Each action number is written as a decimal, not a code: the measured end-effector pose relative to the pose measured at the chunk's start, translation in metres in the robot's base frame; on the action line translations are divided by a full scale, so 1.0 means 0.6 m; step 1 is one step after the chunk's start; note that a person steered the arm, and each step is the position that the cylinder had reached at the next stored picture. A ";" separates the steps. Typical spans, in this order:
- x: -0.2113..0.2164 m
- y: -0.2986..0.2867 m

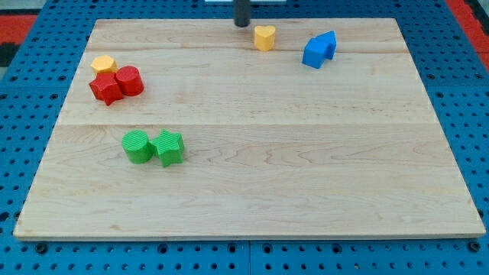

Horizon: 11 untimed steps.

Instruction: Push yellow star into the red blocks

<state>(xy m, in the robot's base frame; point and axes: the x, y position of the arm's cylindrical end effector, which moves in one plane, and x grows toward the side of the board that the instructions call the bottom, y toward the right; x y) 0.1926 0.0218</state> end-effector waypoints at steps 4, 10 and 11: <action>0.065 -0.011; 0.174 -0.170; 0.116 -0.134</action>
